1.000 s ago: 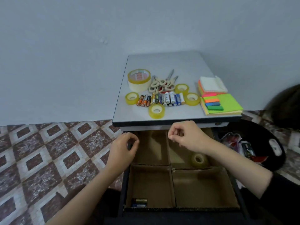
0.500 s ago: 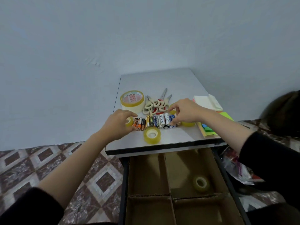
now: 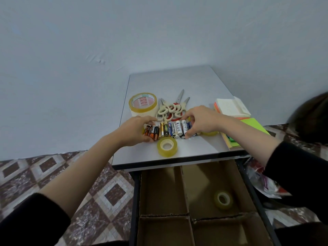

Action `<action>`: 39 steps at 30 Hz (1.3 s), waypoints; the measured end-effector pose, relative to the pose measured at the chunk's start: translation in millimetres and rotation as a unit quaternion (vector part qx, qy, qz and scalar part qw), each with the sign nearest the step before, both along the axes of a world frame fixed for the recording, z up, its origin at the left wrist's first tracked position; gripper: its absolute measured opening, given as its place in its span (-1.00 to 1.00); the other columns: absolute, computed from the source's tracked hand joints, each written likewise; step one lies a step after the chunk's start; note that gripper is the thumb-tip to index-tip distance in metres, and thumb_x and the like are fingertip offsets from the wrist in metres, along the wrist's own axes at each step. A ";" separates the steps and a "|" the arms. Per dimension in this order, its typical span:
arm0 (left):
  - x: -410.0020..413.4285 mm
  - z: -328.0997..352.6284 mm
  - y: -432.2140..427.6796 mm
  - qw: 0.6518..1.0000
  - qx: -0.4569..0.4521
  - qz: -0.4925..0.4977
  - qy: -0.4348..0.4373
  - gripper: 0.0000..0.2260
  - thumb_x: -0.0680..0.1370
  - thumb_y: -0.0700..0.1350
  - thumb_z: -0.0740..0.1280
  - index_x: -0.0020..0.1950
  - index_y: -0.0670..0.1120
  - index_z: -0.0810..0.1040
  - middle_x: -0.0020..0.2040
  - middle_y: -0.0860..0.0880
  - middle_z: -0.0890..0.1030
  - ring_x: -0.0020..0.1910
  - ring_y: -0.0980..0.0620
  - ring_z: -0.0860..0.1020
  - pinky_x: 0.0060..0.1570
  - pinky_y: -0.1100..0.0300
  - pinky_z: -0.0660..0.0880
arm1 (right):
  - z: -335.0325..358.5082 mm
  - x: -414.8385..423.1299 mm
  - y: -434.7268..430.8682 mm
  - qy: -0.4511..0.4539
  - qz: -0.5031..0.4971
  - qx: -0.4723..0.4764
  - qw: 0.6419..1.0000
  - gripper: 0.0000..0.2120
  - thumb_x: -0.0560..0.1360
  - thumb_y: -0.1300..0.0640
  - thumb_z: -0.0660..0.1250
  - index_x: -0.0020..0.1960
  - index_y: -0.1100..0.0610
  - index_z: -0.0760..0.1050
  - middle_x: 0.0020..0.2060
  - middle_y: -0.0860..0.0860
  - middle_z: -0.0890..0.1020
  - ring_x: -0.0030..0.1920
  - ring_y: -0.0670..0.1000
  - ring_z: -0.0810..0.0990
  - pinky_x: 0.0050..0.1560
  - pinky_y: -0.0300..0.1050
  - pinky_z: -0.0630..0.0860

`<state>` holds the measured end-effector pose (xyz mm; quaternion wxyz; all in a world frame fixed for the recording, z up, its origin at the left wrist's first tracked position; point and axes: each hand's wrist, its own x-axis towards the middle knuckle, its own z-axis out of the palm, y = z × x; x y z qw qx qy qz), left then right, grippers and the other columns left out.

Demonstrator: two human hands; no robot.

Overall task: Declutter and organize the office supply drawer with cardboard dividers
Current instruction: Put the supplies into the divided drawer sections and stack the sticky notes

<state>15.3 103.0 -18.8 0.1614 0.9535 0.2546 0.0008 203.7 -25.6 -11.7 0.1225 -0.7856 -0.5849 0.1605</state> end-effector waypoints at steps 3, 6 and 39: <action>-1.4 -1.4 -0.6 1.000 0.001 0.002 -0.015 -0.41 0.43 -0.10 0.45 0.41 0.03 0.32 0.29 0.04 0.50 0.28 0.02 0.38 0.24 0.15 0.28 | 0.5 -0.1 -0.5 0.001 0.004 0.001 1.000 -0.43 0.30 0.01 0.53 0.27 0.11 0.48 -0.32 -0.17 0.34 -0.34 -0.17 0.30 -0.38 -0.30 0.20; -2.6 -1.9 -2.5 1.000 0.000 0.004 -0.021 -0.40 0.42 -0.09 0.46 0.41 0.04 0.31 0.29 0.04 0.50 0.28 0.02 0.37 0.24 0.16 0.27 | 1.9 -0.5 -1.6 0.002 0.006 0.000 1.000 -0.44 0.31 0.01 0.52 0.26 0.10 0.49 -0.31 -0.16 0.35 -0.25 -0.08 0.36 -0.37 -0.30 0.20; -16.7 2.8 -2.1 0.998 0.032 0.006 -0.061 -0.41 0.40 -0.08 0.48 0.38 0.01 0.35 0.22 0.06 0.52 0.21 0.07 0.37 0.07 0.34 0.24 | 5.4 -0.9 -9.2 0.004 -0.010 0.032 0.999 -0.42 0.31 0.01 0.52 0.28 0.11 0.47 -0.19 -0.08 0.40 -0.13 -0.06 0.37 -0.36 -0.31 0.19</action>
